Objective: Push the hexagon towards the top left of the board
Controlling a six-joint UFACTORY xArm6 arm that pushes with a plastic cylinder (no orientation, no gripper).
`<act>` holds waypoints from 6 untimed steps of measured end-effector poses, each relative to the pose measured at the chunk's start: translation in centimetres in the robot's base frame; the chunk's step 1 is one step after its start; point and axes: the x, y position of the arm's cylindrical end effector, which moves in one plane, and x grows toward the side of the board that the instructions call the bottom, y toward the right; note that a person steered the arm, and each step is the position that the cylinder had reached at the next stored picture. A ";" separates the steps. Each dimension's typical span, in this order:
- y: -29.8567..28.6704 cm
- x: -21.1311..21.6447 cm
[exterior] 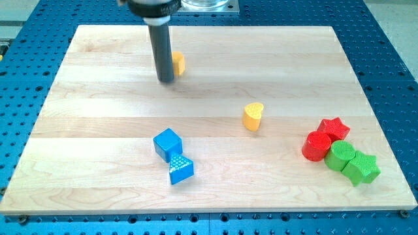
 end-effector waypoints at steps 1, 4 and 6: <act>5.3 -1.0; 0.3 -5.6; -9.0 -9.1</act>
